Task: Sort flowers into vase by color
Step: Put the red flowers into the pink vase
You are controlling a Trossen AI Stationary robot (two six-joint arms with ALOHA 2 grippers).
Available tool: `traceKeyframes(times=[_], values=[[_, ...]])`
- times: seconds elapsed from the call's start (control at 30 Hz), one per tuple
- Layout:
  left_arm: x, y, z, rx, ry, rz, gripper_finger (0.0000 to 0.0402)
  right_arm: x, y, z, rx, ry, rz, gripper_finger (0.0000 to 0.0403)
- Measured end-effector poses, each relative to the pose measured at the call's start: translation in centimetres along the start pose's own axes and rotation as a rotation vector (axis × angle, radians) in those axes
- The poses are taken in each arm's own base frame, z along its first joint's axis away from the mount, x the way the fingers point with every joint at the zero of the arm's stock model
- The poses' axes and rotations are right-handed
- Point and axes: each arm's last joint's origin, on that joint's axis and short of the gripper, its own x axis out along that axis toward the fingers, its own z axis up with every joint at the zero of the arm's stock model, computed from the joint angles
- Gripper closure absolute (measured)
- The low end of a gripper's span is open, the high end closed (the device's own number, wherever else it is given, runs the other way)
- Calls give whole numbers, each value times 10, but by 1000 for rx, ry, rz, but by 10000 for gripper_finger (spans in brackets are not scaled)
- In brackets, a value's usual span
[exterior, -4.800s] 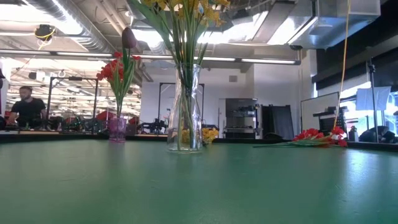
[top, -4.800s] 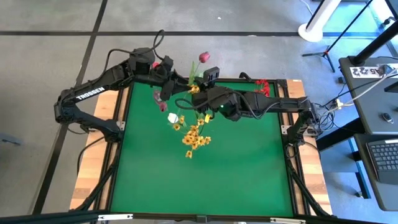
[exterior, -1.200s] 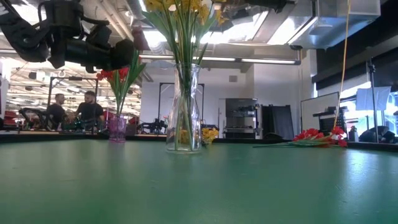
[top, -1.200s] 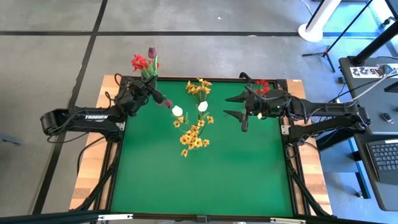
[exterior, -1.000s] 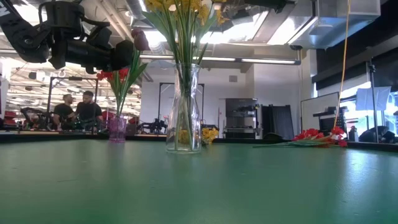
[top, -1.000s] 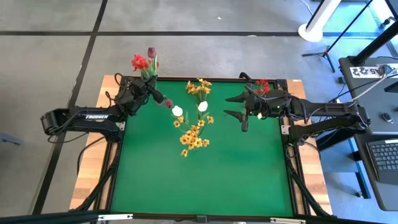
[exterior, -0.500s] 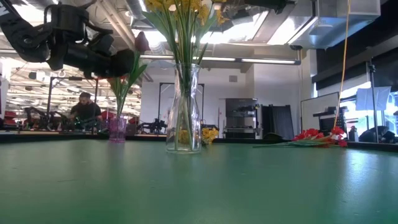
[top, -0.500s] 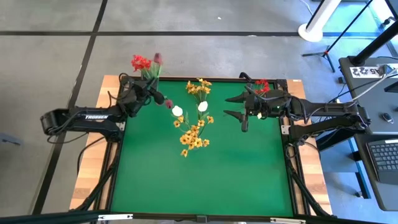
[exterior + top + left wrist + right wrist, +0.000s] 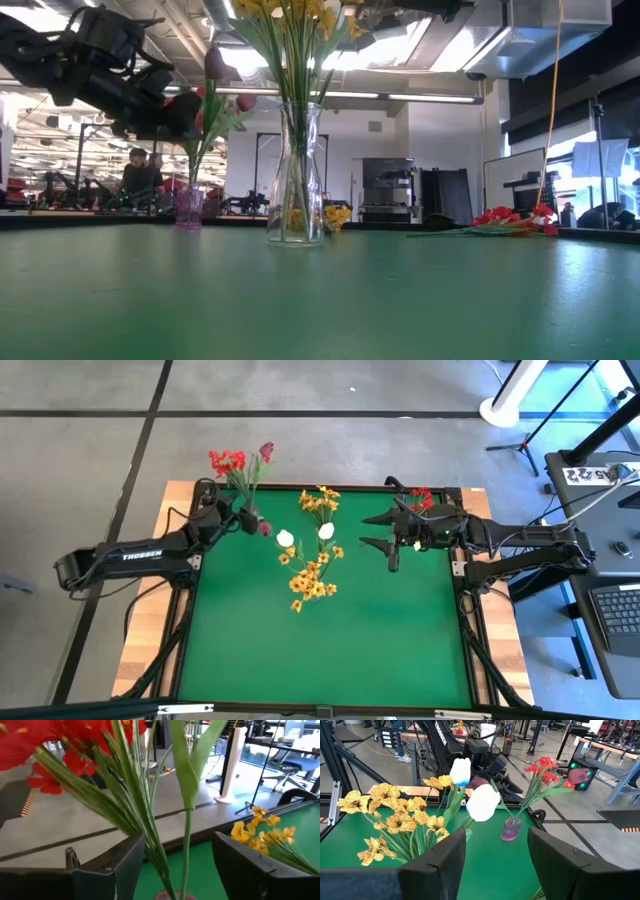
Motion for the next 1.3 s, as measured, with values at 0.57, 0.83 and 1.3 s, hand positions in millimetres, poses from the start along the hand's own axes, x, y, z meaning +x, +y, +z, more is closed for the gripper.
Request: traceKeyframes(times=[0.57,0.83,1.3], values=[[-59,3,74,-128,1,-211,158,-4,-4,-27,63,285,-191,192],[-90,-5,119,-206,-54,-415,158,-17,-18,-58,363,535,-520,192],[-103,-20,121,-204,-25,-569,158,-1,-71,-162,836,544,-898,192]])
